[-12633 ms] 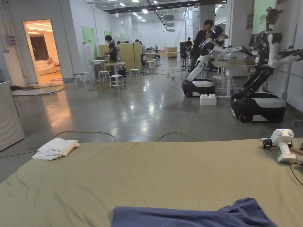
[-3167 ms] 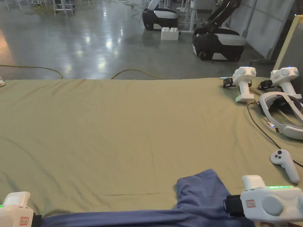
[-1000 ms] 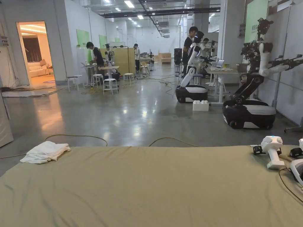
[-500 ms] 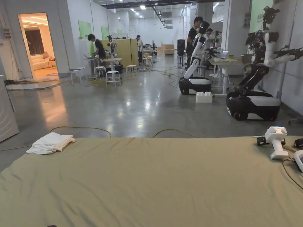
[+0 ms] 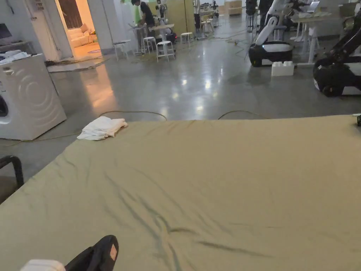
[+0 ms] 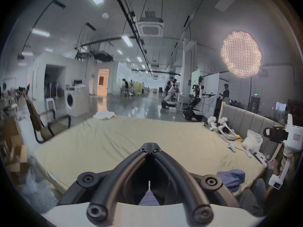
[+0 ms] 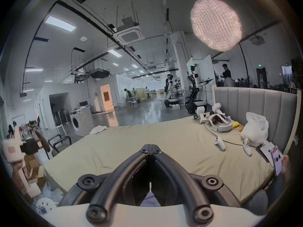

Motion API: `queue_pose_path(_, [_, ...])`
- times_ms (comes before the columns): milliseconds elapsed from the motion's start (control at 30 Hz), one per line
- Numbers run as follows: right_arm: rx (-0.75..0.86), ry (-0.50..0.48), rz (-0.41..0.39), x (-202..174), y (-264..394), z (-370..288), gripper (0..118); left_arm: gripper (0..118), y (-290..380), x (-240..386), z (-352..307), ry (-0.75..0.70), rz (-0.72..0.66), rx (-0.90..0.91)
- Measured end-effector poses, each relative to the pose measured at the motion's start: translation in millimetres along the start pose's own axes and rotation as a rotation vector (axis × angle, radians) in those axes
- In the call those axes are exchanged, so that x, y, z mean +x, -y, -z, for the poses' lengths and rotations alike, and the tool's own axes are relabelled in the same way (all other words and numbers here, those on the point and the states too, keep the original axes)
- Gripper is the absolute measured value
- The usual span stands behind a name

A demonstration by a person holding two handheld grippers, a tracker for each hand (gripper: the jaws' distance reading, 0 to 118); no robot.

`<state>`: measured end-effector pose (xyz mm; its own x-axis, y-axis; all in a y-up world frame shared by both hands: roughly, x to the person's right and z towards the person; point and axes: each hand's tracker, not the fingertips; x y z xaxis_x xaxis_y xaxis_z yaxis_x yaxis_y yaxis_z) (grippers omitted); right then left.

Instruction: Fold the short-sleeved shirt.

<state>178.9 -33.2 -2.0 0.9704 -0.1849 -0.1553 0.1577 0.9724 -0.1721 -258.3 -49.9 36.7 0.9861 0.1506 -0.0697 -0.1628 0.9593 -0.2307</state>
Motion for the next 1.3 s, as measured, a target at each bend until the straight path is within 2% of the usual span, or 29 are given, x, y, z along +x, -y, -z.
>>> queue_pose_path(33, [-0.003,0.012,-0.008,3.2,2.5,0.3,0,32,9.6,-13.4,9.8,0.04,-0.056,-0.065])
queue_pose_path(67, [-0.006,0.019,-0.009,5.6,4.3,-0.3,0,78,20.2,-29.6,23.1,0.069,-0.128,-0.131])
queue_pose_path(100, [-0.018,0.01,-0.002,9.0,5.3,-0.6,0,105,29.9,-43.5,38.1,0.064,-0.211,-0.224])
queue_pose_path(133, [-0.038,-0.014,0.014,11.8,6.6,-1.1,0,113,41.7,-58.1,54.1,0.046,-0.278,-0.342])
queue_pose_path(267, [-0.064,-0.036,0.023,15.4,14.5,-1.9,0,113,106.1,-112.1,103.5,0.089,-0.509,-0.476])
queue_pose_path(400, [-0.098,-0.049,0.018,15.5,17.4,0.3,0,113,153.9,-141.3,141.9,0.125,-0.622,-0.56])
queue_pose_path(467, [-0.108,-0.05,0.018,15.1,18.2,1.0,0,113,171.0,-148.8,157.3,0.158,-0.738,-0.585])
queue_pose_path(533, [-0.117,-0.05,0.02,14.8,19.4,2.6,0,113,186.9,-149.8,167.1,0.214,-0.846,-0.569])
queue_pose_path(633, [-0.132,-0.046,0.028,15.0,19.5,3.3,0,111,190.0,-148.1,175.1,0.191,-0.909,-0.483])
queue_pose_path(667, [-0.135,-0.042,0.024,14.2,19.1,2.9,0,103,188.7,-144.2,176.4,0.205,-0.913,-0.497])
queue_pose_path(700, [-0.137,-0.042,0.02,14.3,19.3,2.7,0,86,188.3,-142.4,179.5,0.221,-0.917,-0.506])
queue_pose_path(733, [-0.14,-0.045,0.014,14.2,19.2,2.7,0,53,189.0,-139.1,183.1,0.225,-0.906,-0.529])
queue_pose_path(767, [-0.146,-0.047,0.009,14.0,18.8,3.5,0,13,189.5,-132.1,187.5,0.191,-0.863,-0.577])
queue_pose_path(800, [-0.15,-0.044,0.001,13.5,18.7,4.0,0,14,191.7,-128.7,187.4,0.13,-0.813,-0.598])
queue_pose_path(900, [-0.16,-0.04,-0.015,13.7,18.7,1.9,0,13,191.6,-137.2,179.3,0.155,-0.861,-0.543])
queue_pose_path(967, [-0.166,-0.04,-0.027,14.9,20.2,1.1,0,13,169.8,-141.9,169.3,0.107,-0.817,-0.473])
queue_pose_path(1067, [-0.177,-0.043,-0.036,17.1,21.2,2.8,0,13,137.5,-169.3,153.1,0.084,-0.833,-0.427])
queue_pose_path(1100, [-0.178,-0.045,-0.036,17.4,22.1,2.8,0,13,125.2,-177.7,145.4,0.038,-0.793,-0.399])
queue_pose_path(1167, [-0.183,-0.054,-0.023,19.5,26.7,5.0,0,13,96.6,-190.5,131.2,-0.052,-0.609,-0.385])
queue_pose_path(1233, [-0.192,-0.073,0.011,18.9,33.0,6.4,0,13,74.4,-189.1,124.8,-0.11,-0.519,-0.388])
queue_pose_path(1300, [-0.199,-0.086,0.043,17.6,37.5,9.2,0,13,60.6,-166.7,114.3,-0.041,-0.495,-0.347])
